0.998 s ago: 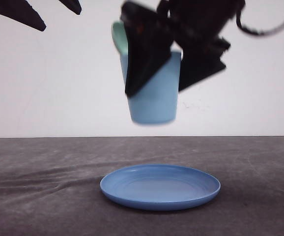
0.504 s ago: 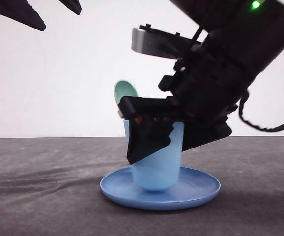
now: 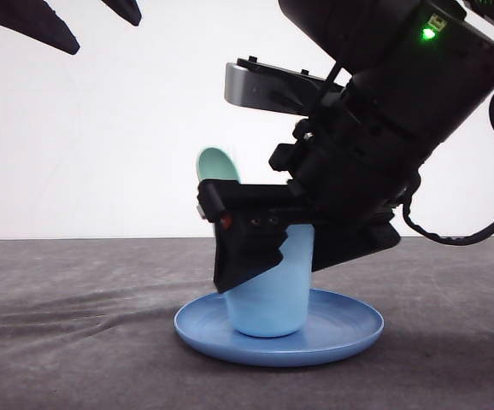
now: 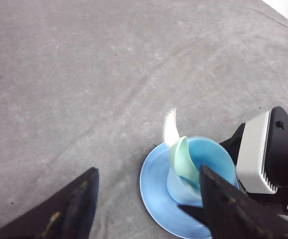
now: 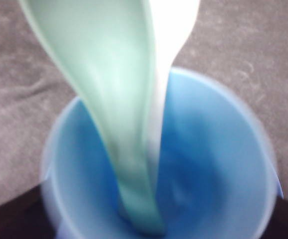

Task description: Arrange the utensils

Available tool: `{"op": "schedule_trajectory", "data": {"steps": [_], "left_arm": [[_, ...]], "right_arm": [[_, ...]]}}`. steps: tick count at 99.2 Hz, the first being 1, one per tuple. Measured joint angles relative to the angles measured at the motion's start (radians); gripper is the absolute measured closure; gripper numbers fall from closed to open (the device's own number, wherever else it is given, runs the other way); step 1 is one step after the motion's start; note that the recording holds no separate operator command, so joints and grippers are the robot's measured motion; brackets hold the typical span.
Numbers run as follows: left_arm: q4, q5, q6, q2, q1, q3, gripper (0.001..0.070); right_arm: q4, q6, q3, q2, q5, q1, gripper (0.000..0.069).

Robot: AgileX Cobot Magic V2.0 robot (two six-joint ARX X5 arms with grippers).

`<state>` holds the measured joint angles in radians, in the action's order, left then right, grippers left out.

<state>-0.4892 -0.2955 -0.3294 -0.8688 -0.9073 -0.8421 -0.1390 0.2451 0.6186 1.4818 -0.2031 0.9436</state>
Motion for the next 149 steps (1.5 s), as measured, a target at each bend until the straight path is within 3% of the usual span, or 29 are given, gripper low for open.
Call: {"op": "schedule_trajectory", "data": {"steps": [8, 34, 70, 97, 118, 123, 129, 141, 149], "left_arm": [[0.000, 0.000, 0.000, 0.000, 0.000, 0.000, 0.0323], [0.000, 0.000, 0.000, 0.000, 0.000, 0.000, 0.0323], [0.000, 0.000, -0.001, 0.000, 0.000, 0.000, 0.0323], [0.000, 0.007, -0.004, 0.000, 0.000, 0.000, 0.0323], [0.000, 0.007, -0.024, 0.000, 0.000, 0.000, 0.0323], [0.000, 0.007, -0.027, 0.000, 0.000, 0.000, 0.0324], [0.000, 0.007, -0.027, 0.000, 0.000, 0.000, 0.0358], [0.002, 0.007, -0.031, 0.000, 0.000, 0.000, 0.0614], [0.008, 0.007, -0.031, 0.000, 0.000, 0.000, 0.0671]], "right_arm": [[0.023, 0.003, 0.000, -0.003, 0.001, 0.000, 0.0012], [0.143, 0.003, 0.001, -0.167, 0.001, 0.000, 0.0012], [0.598, 0.002, 0.156, -0.564, -0.004, 0.000, 0.0012], [0.630, 0.002, 0.215, -0.795, -0.081, 0.000, 0.0012], [0.700, 0.002, 0.215, -0.848, -0.162, -0.001, 0.0016], [0.714, 0.002, 0.215, -0.847, -0.167, -0.001, 0.0056], [0.723, 0.002, 0.215, -0.846, -0.167, -0.001, 0.0193], [0.724, -0.003, 0.215, -0.846, -0.167, -0.001, 0.0543], [0.724, -0.002, 0.215, -0.845, -0.167, -0.001, 0.0645]]}}
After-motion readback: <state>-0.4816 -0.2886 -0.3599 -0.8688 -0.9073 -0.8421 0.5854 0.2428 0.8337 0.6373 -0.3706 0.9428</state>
